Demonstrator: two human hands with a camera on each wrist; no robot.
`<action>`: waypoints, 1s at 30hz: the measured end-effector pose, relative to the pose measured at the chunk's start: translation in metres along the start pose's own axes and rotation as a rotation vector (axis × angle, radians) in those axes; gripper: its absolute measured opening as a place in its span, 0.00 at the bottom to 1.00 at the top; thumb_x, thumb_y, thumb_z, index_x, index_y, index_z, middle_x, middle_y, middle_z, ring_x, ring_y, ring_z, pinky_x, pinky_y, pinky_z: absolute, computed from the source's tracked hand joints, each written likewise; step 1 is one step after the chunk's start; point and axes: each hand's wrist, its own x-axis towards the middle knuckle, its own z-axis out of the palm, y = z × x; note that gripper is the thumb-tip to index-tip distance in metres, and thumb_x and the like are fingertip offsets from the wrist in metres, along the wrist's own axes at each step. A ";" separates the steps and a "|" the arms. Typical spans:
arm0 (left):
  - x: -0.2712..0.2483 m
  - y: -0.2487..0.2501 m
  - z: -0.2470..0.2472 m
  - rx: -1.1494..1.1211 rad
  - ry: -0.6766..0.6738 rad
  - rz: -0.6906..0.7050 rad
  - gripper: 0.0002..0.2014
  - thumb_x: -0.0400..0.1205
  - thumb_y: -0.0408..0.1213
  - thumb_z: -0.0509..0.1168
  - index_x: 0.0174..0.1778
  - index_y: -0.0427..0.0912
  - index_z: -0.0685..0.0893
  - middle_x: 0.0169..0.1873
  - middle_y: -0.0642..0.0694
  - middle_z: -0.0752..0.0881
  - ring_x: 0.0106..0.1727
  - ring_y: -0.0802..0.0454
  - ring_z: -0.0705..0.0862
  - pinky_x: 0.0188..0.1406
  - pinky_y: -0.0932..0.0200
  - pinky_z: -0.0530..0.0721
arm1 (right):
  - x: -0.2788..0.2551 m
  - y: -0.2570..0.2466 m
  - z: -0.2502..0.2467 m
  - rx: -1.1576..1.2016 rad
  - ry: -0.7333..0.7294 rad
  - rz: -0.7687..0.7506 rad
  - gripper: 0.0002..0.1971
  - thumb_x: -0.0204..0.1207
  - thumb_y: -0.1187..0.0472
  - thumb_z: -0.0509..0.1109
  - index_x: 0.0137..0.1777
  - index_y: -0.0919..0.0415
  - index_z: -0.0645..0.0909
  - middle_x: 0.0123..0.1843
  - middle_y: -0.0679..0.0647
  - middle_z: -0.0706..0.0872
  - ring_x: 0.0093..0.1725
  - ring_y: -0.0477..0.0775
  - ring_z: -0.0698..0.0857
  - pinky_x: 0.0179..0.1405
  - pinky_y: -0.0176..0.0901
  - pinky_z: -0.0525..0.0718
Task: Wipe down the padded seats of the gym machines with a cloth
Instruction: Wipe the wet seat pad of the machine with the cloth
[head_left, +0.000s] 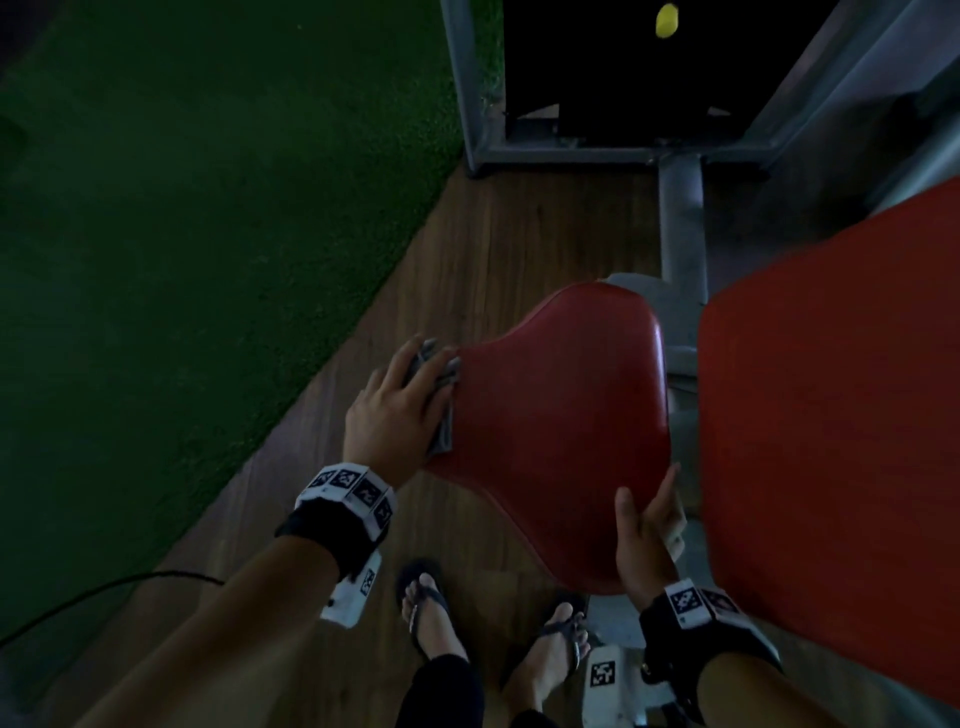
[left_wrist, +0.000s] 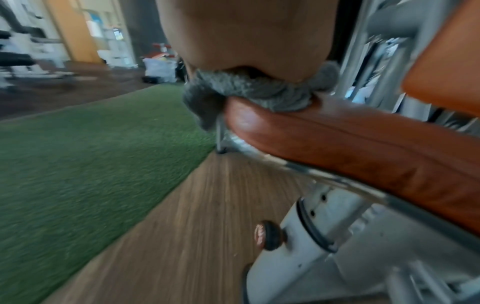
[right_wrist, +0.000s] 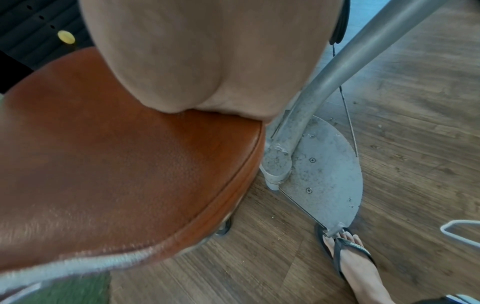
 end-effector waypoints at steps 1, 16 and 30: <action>0.000 -0.002 0.000 -0.017 0.005 -0.010 0.23 0.88 0.57 0.46 0.78 0.59 0.69 0.80 0.48 0.68 0.68 0.40 0.78 0.47 0.45 0.85 | -0.001 0.000 0.000 0.002 0.009 -0.002 0.42 0.68 0.30 0.47 0.83 0.33 0.37 0.87 0.51 0.47 0.82 0.69 0.55 0.78 0.74 0.54; 0.002 -0.008 0.013 -0.607 0.097 -0.403 0.23 0.85 0.54 0.62 0.76 0.54 0.74 0.66 0.53 0.81 0.65 0.53 0.80 0.64 0.48 0.80 | -0.002 -0.002 0.000 -0.006 0.000 -0.033 0.45 0.67 0.32 0.47 0.85 0.39 0.37 0.87 0.57 0.47 0.82 0.70 0.54 0.78 0.68 0.52; -0.031 0.008 0.026 -0.681 0.248 -0.449 0.24 0.86 0.48 0.62 0.79 0.53 0.72 0.73 0.52 0.76 0.71 0.56 0.75 0.62 0.62 0.71 | 0.004 0.005 -0.001 -0.013 0.014 -0.053 0.34 0.85 0.41 0.51 0.83 0.36 0.35 0.87 0.58 0.45 0.83 0.71 0.52 0.78 0.70 0.52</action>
